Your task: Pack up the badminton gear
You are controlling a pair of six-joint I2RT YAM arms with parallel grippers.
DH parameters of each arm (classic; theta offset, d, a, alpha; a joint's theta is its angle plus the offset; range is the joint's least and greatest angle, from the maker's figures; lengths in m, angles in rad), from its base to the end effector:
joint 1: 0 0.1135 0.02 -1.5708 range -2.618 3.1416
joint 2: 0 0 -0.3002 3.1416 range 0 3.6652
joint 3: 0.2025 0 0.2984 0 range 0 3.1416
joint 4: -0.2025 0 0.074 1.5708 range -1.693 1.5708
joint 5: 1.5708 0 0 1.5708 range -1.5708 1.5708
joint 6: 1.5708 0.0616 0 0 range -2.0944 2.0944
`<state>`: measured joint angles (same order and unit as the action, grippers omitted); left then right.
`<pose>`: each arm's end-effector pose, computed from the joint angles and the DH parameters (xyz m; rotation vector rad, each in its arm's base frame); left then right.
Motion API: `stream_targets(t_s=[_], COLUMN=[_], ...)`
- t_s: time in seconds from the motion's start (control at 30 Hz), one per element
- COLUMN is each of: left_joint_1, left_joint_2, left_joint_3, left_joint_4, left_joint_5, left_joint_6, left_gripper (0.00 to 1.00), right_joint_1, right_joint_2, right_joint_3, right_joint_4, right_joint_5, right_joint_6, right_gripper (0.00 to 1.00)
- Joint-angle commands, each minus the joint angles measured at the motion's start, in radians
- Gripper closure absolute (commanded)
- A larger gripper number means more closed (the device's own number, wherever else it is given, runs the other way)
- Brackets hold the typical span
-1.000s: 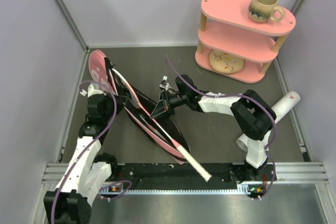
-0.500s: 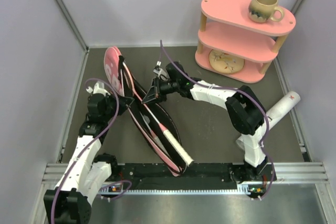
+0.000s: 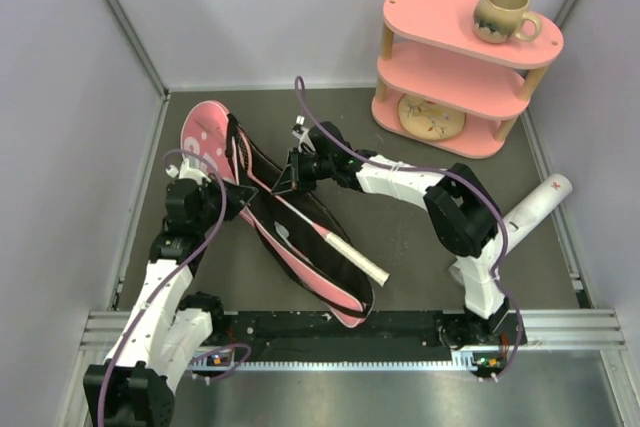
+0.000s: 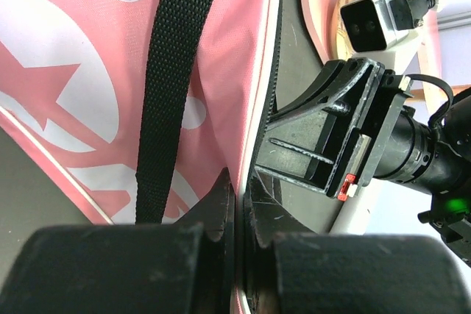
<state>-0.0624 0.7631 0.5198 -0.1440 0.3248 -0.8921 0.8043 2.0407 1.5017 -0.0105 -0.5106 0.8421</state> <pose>0.2221 -0.0336 0.2588 -0.6185 1.9633 -0.9294 0.3574 0.4146 0.2159 -0.3070 2.4180 1.4188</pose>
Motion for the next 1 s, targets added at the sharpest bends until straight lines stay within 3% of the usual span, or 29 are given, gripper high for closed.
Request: stream_targets(t_s=[0.0,0.2,0.5,0.83,0.97], left_joint_1=[-0.01,-0.01,-0.02,-0.022,-0.02], left_joint_2=[-0.03,0.018,0.059,-0.013,-0.008], left_joint_3=[0.035,0.078,0.016,-0.058,-0.079], left_joint_4=[0.054,0.104,0.285,0.284,0.311], left_joint_5=[0.088,0.114,0.217,0.212,0.232], left_joint_6=[-0.001,0.013,-0.151,-0.194,-0.228], left_gripper=[1.0,1.0,1.0,1.0,1.0], right_joint_1=[0.009,0.012,0.088,0.171,0.222], right_joint_2=[-0.074,-0.207,-0.272,-0.223,-0.203], right_joint_3=[0.058,-0.061,-0.067,-0.123,-0.179], right_joint_4=[0.02,-0.035,-0.075,0.109,0.236], right_joint_5=[0.075,0.127,0.44,0.711,0.859], right_joint_6=[-0.037,-0.096,-0.242,-0.219,-0.306], right_gripper=[1.0,1.0,1.0,1.0,1.0])
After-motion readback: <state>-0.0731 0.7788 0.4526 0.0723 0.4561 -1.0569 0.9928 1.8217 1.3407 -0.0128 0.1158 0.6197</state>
